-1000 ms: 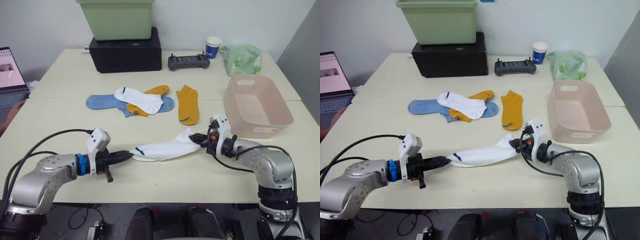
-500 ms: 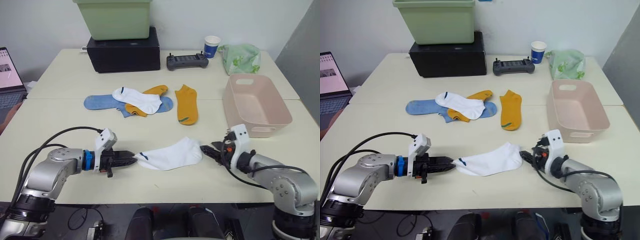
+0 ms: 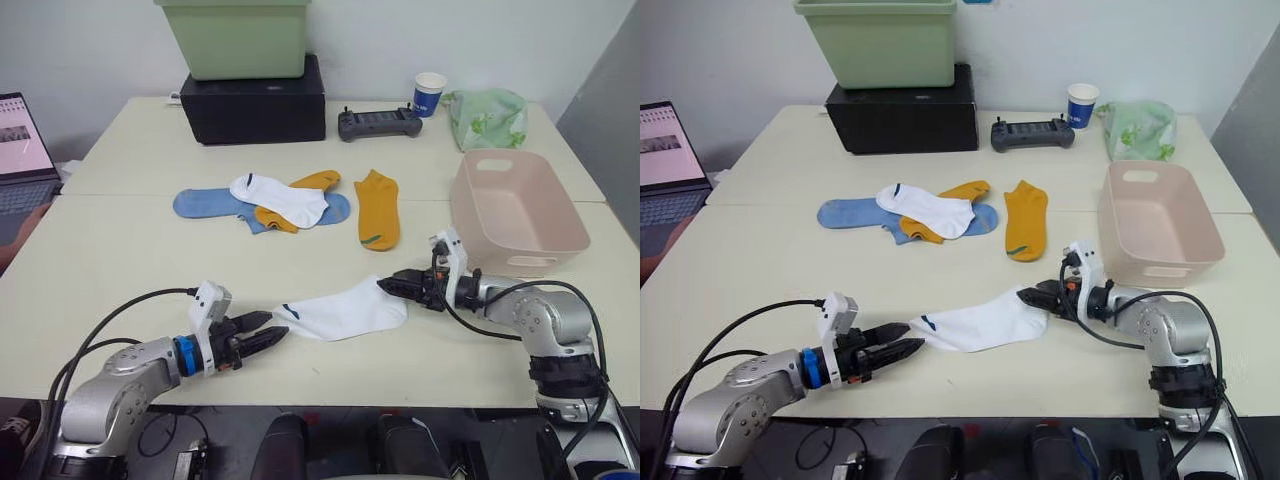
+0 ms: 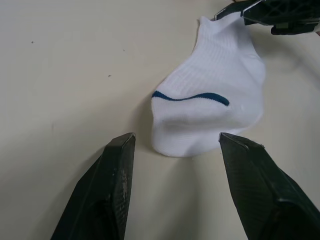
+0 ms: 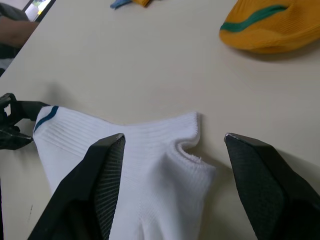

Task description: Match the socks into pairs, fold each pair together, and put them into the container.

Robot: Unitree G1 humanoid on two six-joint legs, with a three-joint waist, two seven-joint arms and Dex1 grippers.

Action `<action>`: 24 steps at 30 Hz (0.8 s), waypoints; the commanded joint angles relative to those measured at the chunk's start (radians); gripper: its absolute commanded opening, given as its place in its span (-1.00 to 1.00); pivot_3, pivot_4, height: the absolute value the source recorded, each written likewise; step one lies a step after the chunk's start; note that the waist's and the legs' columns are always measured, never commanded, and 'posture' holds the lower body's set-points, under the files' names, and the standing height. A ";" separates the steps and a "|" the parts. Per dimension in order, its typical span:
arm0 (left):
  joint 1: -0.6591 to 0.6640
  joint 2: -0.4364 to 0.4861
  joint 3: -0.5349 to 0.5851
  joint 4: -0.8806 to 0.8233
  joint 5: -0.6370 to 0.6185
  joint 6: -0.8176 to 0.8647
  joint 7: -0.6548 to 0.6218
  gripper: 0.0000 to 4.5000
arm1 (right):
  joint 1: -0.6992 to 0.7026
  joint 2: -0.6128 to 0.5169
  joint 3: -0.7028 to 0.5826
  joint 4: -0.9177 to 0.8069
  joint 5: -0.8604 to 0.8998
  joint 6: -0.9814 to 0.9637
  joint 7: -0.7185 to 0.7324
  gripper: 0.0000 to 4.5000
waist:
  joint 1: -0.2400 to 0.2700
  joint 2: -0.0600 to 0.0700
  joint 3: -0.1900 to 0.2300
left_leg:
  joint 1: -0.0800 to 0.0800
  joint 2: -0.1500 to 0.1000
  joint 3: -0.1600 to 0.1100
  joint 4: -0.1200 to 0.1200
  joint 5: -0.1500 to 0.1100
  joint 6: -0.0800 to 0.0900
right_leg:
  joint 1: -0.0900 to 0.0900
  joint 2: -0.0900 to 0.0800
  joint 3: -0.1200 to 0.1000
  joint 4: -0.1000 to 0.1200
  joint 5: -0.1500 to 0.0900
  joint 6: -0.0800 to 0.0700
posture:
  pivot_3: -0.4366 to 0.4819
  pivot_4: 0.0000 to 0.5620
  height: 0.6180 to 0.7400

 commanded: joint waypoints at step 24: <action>-0.163 0.244 -0.054 0.169 0.021 0.001 -0.236 -1.00 | 0.219 0.140 -0.208 -0.389 0.206 0.166 -0.262 -0.97 | -0.002 0.000 0.000 | 0.000 0.001 -0.001 -0.002 0.000 -0.001 | -0.001 0.002 -0.001 0.000 0.000 0.000 | -0.05 -0.47 1.00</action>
